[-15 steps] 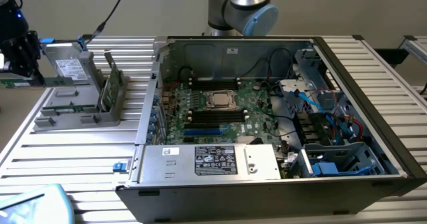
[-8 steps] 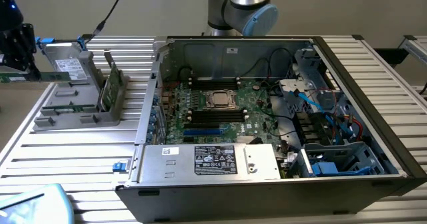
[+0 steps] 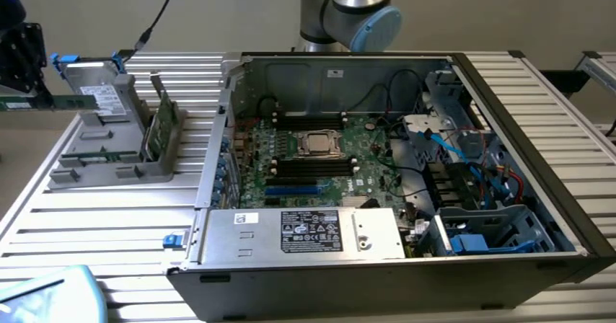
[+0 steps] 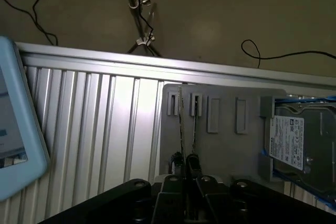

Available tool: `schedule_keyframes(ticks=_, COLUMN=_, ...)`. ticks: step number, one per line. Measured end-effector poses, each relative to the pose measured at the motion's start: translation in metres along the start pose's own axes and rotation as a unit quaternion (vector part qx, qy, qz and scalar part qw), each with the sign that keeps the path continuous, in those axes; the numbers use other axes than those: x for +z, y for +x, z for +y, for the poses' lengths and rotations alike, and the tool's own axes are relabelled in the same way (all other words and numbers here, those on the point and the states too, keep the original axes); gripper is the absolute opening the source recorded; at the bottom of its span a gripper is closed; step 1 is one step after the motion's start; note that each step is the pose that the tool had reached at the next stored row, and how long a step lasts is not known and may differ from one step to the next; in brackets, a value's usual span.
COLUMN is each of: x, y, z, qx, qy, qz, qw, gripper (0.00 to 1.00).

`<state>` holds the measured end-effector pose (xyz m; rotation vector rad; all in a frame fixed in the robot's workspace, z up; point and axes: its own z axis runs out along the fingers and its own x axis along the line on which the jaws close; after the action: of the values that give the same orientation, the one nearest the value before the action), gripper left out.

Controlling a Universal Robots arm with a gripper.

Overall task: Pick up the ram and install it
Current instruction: 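Pick up the ram and move it above insertion slot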

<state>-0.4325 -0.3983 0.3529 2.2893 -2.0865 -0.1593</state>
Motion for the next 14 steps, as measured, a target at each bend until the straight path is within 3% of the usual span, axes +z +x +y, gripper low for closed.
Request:
schedule_keyframes(ticks=9, x=-0.0008, y=-0.0001, z=-0.0002, qx=0.000, qy=0.0000, qz=0.0000, qw=1.0000, gripper=0.14)
schedule_keyframes(ticks=14, x=-0.0018, y=0.0006, z=-0.0069, qx=0.000, qy=0.0000, qz=0.0000, qw=1.0000, gripper=0.14)
